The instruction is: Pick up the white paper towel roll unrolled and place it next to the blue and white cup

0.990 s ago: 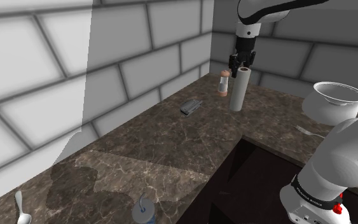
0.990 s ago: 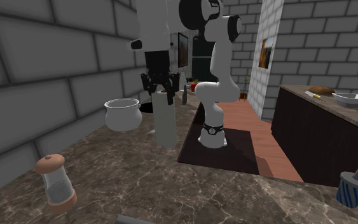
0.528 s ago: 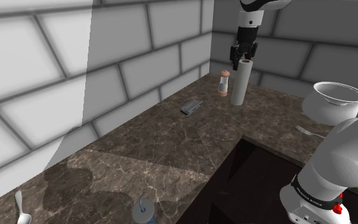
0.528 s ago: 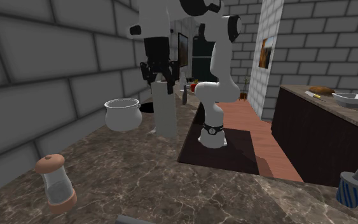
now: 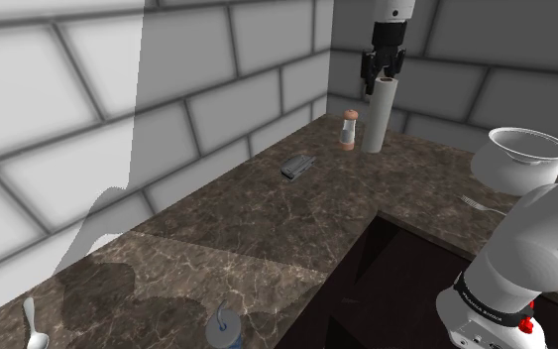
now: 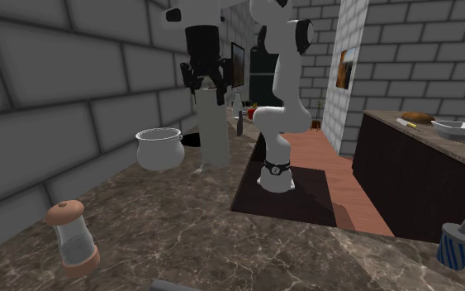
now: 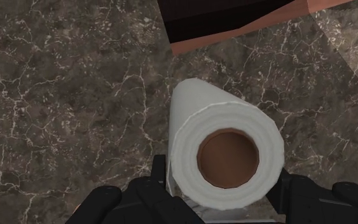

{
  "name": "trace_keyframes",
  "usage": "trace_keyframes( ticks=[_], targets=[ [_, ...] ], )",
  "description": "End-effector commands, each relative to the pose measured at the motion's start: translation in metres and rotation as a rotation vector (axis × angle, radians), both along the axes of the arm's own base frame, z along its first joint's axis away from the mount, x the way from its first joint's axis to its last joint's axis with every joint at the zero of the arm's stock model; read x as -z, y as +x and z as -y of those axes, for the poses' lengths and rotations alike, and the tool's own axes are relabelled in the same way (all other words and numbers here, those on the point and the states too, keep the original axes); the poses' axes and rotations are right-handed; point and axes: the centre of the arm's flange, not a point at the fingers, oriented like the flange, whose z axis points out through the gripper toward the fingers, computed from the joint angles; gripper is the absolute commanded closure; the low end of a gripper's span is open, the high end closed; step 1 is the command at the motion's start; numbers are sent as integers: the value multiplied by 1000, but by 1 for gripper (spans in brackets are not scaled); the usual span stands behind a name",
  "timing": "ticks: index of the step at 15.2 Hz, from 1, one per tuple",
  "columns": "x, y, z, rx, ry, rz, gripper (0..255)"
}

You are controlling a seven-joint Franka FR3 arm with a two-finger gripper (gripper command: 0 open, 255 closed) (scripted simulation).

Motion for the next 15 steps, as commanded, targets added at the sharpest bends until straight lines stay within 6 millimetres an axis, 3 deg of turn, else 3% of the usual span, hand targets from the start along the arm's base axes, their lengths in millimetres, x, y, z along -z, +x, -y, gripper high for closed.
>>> trace_keyframes(
  ticks=[1,12,15],
  targets=[
    [-10,-1,0,0,0,0,255],
    [-67,-1,0,0,0,0,255],
    [-67,-1,-40,0,0,0,255]
  ],
)
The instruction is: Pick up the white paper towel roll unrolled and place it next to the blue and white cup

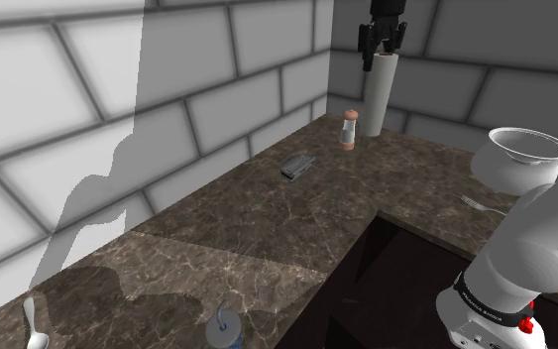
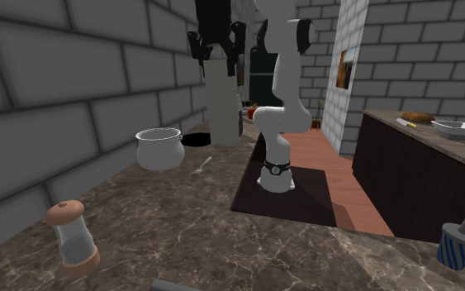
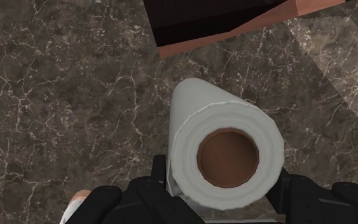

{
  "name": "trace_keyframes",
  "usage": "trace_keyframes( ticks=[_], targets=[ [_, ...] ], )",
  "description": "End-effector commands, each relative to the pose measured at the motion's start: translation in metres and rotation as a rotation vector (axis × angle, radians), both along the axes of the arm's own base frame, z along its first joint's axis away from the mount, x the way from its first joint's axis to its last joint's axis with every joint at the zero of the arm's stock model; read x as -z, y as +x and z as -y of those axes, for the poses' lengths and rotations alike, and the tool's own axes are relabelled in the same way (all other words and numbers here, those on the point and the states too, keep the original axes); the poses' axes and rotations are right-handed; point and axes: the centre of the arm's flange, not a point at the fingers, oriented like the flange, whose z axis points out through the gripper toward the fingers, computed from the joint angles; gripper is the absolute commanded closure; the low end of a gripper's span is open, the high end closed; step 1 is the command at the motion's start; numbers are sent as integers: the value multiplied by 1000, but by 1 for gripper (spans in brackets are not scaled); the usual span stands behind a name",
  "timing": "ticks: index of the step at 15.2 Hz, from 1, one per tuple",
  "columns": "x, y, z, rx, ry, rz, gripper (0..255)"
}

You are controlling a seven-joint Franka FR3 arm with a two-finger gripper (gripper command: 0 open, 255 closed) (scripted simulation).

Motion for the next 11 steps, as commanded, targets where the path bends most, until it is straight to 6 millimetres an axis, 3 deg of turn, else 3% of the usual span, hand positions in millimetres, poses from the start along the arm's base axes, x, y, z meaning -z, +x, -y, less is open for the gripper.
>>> trace_keyframes(
  ticks=[1,11],
  targets=[
    [0,-3,-25,1,0,-1,255],
    [0,-4,-157,1,0,-1,255]
  ],
)
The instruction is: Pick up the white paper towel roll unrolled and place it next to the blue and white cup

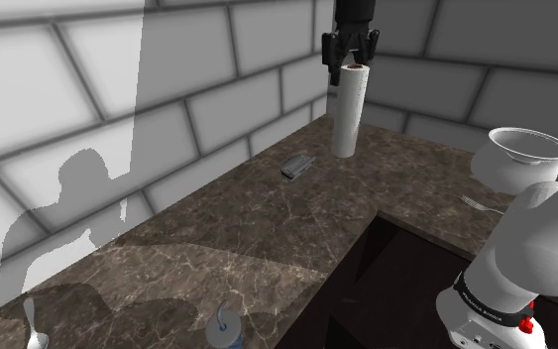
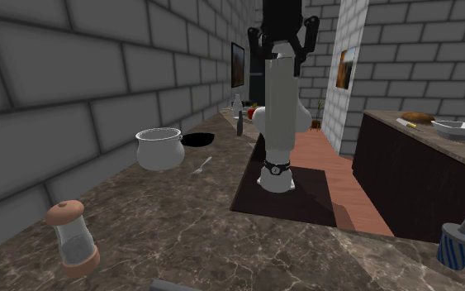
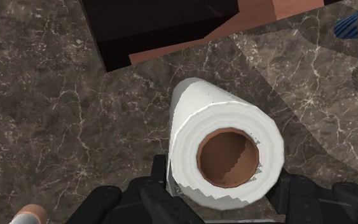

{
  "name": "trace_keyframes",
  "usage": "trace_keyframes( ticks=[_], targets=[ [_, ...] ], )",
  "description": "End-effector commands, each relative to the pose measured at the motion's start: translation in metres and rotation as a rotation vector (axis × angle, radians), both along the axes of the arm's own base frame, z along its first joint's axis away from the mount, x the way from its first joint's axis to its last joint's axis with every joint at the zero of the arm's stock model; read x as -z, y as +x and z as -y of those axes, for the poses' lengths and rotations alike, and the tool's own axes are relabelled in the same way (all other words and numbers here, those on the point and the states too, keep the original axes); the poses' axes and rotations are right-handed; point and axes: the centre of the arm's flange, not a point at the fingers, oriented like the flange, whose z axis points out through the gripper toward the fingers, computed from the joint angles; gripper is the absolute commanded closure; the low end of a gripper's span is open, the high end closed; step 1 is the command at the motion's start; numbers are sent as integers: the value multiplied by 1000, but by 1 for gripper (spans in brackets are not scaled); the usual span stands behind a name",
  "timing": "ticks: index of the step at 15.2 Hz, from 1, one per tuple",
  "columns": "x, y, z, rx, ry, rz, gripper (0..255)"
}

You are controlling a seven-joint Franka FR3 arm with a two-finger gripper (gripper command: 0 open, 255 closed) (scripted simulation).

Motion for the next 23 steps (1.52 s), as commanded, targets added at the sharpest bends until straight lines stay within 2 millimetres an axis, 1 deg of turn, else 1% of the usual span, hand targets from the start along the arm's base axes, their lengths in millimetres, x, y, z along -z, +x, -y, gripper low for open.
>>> trace_keyframes(
  ticks=[1,23],
  targets=[
    [-1,1,-26,2,0,0,255],
    [-1,0,-316,2,0,0,255]
  ],
)
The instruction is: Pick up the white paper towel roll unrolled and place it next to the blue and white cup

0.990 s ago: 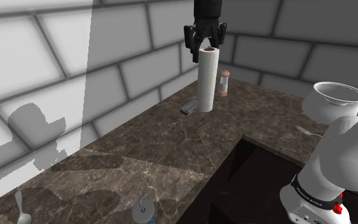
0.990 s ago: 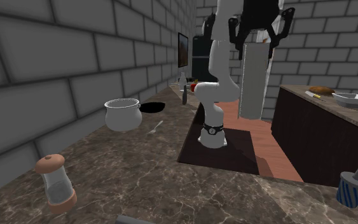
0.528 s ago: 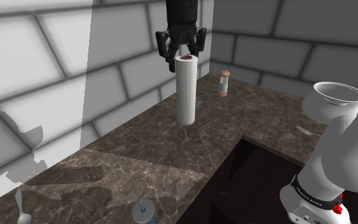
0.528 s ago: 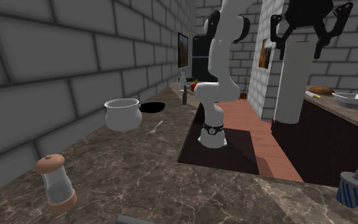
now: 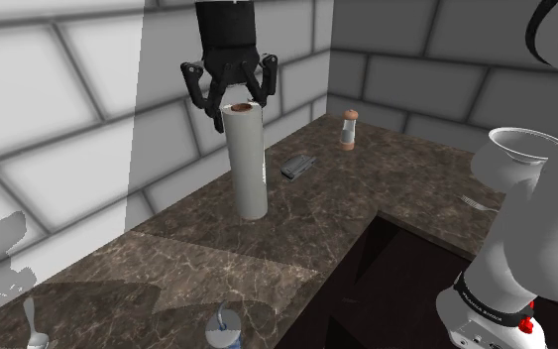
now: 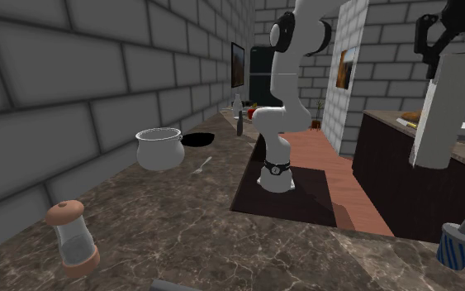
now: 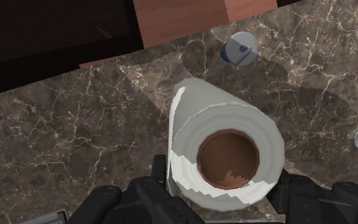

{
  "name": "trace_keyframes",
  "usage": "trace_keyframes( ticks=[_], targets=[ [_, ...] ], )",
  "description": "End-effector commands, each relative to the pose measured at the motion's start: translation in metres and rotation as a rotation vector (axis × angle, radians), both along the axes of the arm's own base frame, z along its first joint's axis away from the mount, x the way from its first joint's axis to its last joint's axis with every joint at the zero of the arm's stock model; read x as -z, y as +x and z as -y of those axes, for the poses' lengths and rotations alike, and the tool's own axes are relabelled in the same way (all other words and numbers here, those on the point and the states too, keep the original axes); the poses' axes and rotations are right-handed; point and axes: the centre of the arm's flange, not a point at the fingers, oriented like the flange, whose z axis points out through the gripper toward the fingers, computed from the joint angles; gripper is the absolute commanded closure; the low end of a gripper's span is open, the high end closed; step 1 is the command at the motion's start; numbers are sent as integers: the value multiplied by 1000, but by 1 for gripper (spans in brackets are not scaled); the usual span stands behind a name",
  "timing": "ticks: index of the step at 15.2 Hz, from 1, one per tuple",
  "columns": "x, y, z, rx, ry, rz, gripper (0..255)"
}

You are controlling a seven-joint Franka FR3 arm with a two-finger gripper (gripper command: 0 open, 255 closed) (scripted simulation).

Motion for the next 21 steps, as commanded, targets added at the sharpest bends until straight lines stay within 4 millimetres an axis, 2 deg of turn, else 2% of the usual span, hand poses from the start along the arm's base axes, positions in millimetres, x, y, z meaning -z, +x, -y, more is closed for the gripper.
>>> trace_keyframes(
  ticks=[1,9,21],
  targets=[
    [-1,-4,-29,1,1,0,255],
    [-1,-5,-134,1,1,0,255],
    [62,-5,-134,1,1,0,255]
  ],
)
